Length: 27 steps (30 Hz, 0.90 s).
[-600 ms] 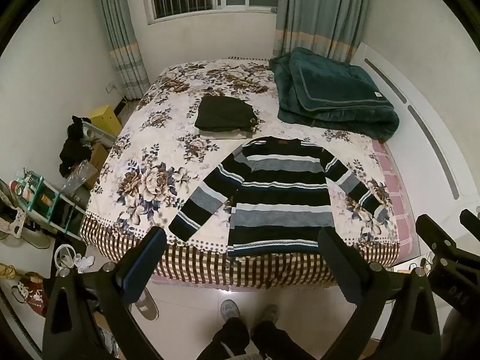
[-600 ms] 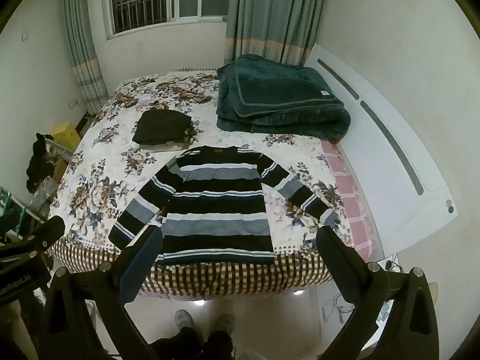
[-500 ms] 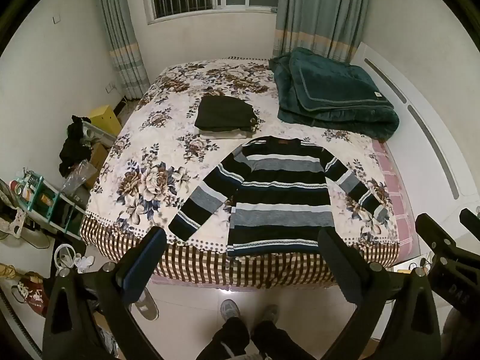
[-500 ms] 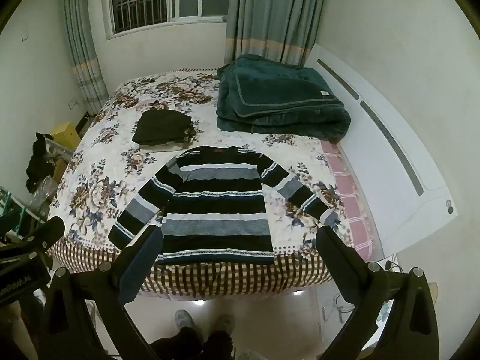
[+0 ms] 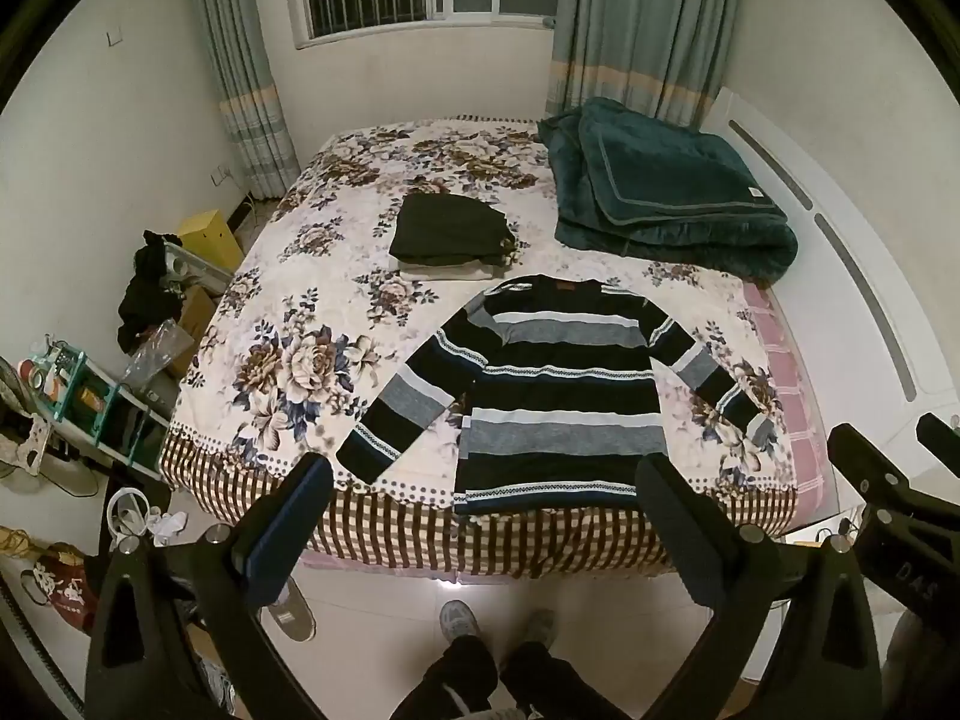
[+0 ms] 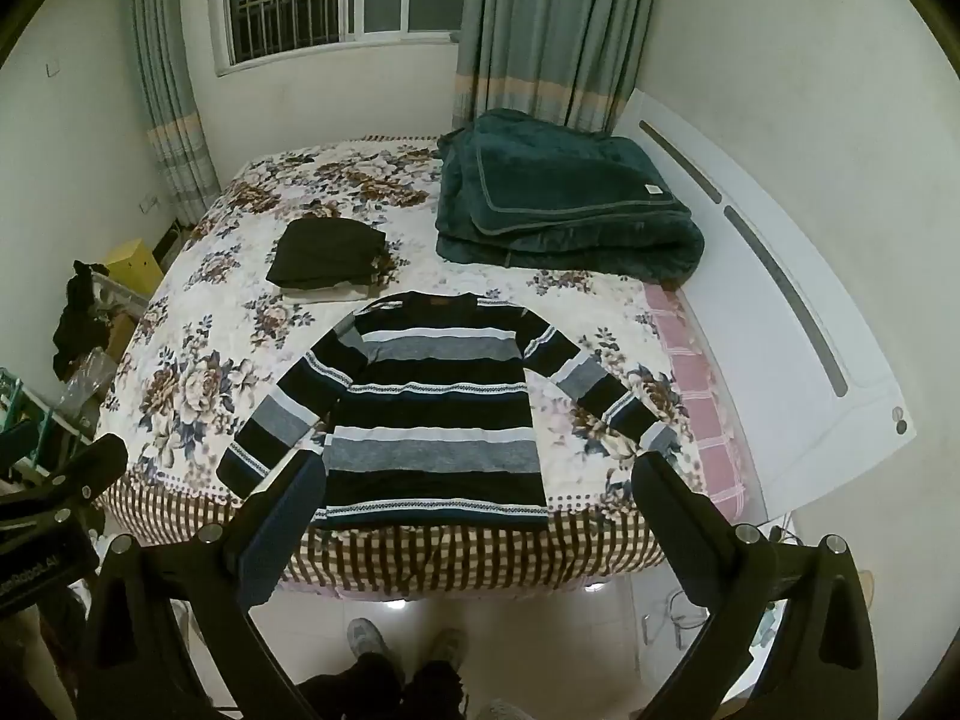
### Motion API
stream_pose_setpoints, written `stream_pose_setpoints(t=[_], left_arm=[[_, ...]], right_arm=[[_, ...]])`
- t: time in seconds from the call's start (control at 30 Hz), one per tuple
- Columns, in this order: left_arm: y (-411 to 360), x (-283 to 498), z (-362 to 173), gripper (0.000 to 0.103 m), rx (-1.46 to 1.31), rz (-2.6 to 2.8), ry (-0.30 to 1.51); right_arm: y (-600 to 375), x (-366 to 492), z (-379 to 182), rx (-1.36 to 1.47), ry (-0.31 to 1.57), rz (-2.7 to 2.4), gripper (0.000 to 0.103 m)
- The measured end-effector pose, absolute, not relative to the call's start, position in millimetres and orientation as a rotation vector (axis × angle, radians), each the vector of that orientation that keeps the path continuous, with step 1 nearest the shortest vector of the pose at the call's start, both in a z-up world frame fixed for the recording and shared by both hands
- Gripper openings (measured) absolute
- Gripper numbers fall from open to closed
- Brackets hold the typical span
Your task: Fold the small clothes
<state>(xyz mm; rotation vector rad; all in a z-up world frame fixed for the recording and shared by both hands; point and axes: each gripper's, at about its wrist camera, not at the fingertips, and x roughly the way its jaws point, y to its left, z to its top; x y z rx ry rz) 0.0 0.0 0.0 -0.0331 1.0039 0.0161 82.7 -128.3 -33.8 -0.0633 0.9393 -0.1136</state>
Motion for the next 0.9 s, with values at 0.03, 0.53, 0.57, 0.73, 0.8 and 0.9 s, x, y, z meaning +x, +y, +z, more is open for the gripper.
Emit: stream_pose_setpoints(t=[0.03,0.53,0.57,0.73,0.8,0.9], left_arm=[[0.0,0.0,0.0,0.103,-0.033,0.015,1.004],[0.1,0.5,-0.3,0.103,-0.033,0.014,0.999],[0.0,0.4,-0.3,0.103,-0.032,0.015,0.999],[0.0,0.3,-0.3,0.103,-0.032,0.015,0.998],[0.1,0.2,-0.2,0.103,-0.034,0.015,0.998],[0.2,0.1,-0.1,0.103,-0.034,0.016,0.996]], right_arm=[[-128.4,83.0,-33.7,-0.063,0.939,-0.113,0.103],[-130.8,85.3,-31.9,-0.065,0.935,-0.117,0.103],[-130.7,85.3,-31.8,-0.064,0.936,-0.116,0.103],[-130.8,86.1,-31.5,-0.065,0.937,-0.116,0.103],[-131.1,86.0,-30.9,-0.063,0.936,-0.115,0.103],[-131.3,86.5,-30.5,-0.063,0.934,-0.116,0.103]])
